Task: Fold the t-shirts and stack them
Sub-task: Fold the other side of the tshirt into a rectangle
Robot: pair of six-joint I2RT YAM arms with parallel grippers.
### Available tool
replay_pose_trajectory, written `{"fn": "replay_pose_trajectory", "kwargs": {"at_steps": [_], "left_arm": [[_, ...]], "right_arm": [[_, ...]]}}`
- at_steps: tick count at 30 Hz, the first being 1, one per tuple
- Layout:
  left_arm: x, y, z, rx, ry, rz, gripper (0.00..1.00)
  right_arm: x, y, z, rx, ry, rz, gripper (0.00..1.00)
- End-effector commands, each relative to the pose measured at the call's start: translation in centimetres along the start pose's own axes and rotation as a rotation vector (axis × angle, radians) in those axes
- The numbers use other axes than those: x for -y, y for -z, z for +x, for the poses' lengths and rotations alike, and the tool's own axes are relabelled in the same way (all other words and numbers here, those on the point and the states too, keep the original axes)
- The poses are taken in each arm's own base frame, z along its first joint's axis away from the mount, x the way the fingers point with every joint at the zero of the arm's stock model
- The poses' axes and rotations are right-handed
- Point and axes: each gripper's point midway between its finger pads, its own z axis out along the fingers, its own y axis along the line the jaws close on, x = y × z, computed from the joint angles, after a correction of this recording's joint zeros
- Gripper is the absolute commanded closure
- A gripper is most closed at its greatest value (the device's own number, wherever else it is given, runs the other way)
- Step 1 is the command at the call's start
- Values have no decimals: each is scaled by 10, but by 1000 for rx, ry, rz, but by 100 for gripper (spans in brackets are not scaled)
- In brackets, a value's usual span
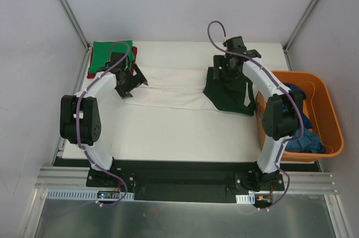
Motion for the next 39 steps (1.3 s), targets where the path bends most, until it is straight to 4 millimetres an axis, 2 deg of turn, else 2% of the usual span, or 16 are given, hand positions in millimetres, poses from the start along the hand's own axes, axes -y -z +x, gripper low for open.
{"fn": "replay_pose_trajectory", "kwargs": {"at_steps": [1, 6, 11, 14, 15, 18, 23, 25, 26, 27, 29, 30, 32, 35, 38, 39], "left_arm": [[14, -5, 4, -35, -53, 34, 1], [17, -14, 7, -59, -58, 36, 1], [16, -21, 7, -69, -53, 27, 1], [16, -24, 6, -71, -52, 22, 1], [16, -26, 6, -74, -53, 21, 1], [16, -29, 5, -77, -54, 18, 1], [15, -35, 5, -87, -58, 14, 1], [14, -38, 6, -94, -61, 11, 1], [13, -39, 7, -98, -64, 8, 1], [13, -40, 6, -97, -65, 7, 1], [12, -40, 6, -96, -73, 4, 1], [12, -40, 5, -92, -76, 1, 1], [12, -39, 3, -84, -83, 2, 1], [15, -35, 0, -72, -92, 8, 1], [20, -31, -5, -56, -102, 23, 1], [24, -29, -8, -48, -105, 32, 1]], "right_arm": [[39, -6, 38, -126, -38, 79, 17], [38, -24, 29, -127, -81, -2, 23], [52, -52, 15, -125, -111, 12, 35], [56, -61, 5, -103, -148, -8, 60], [58, -64, 1, -93, -159, -17, 75], [60, -68, -8, -62, -160, -12, 89], [76, -72, -32, -8, -107, 54, 92], [85, -74, -37, -9, -86, 96, 92], [88, -81, -34, -26, -80, 106, 93], [89, -78, -41, -20, -75, 113, 92], [93, -87, -40, -44, -57, 131, 89], [94, -83, -47, -37, -53, 138, 87], [102, -88, -41, -68, -55, 180, 85], [113, -85, -40, -80, -74, 243, 78], [122, -72, -43, -66, -91, 314, 54], [125, -67, -46, -55, -93, 329, 49]]}}
